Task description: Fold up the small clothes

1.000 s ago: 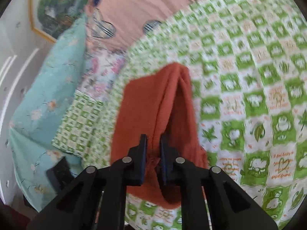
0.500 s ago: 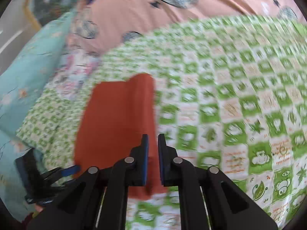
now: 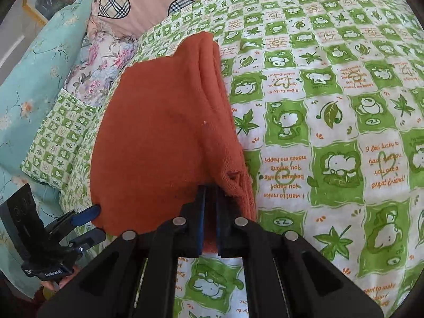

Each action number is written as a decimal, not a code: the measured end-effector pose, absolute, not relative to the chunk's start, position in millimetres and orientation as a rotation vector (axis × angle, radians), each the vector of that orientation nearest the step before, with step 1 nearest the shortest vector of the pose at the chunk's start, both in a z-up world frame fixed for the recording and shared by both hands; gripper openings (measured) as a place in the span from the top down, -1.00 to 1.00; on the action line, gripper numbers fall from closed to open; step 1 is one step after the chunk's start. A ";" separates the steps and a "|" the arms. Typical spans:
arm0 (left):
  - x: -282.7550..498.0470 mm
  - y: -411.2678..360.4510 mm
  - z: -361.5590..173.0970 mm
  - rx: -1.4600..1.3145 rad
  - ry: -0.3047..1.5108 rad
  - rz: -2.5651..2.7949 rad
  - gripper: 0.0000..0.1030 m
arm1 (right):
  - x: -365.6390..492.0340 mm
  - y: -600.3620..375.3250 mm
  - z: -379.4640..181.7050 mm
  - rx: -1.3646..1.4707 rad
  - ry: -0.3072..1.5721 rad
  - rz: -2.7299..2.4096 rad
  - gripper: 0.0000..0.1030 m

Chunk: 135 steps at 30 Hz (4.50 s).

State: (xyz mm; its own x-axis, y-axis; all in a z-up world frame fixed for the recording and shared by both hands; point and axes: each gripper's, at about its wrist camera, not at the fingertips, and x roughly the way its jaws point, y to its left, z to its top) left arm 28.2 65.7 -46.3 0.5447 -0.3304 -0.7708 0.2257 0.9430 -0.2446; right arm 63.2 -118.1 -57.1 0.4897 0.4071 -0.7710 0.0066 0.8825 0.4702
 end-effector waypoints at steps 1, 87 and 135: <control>26.8 64.1 -47.0 -0.114 0.940 -0.327 -0.15 | 62.1 -116.8 -56.8 0.446 1.034 0.250 0.89; 57.8 93.3 -0.5 0.039 0.945 0.167 -0.96 | 61.2 -75.2 14.6 0.098 0.959 0.210 -0.99; 101.8 106.2 4.8 0.047 0.961 0.247 -0.98 | 122.3 -50.7 18.8 0.023 1.004 0.253 -1.00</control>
State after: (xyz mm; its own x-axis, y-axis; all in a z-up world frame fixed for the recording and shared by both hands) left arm 101.8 106.2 4.8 0.5469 0.2295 -0.8051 -0.1879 0.9708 0.1491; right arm 122.3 -50.7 18.8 0.5101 0.2202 -0.8315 -0.1993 0.9706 0.1348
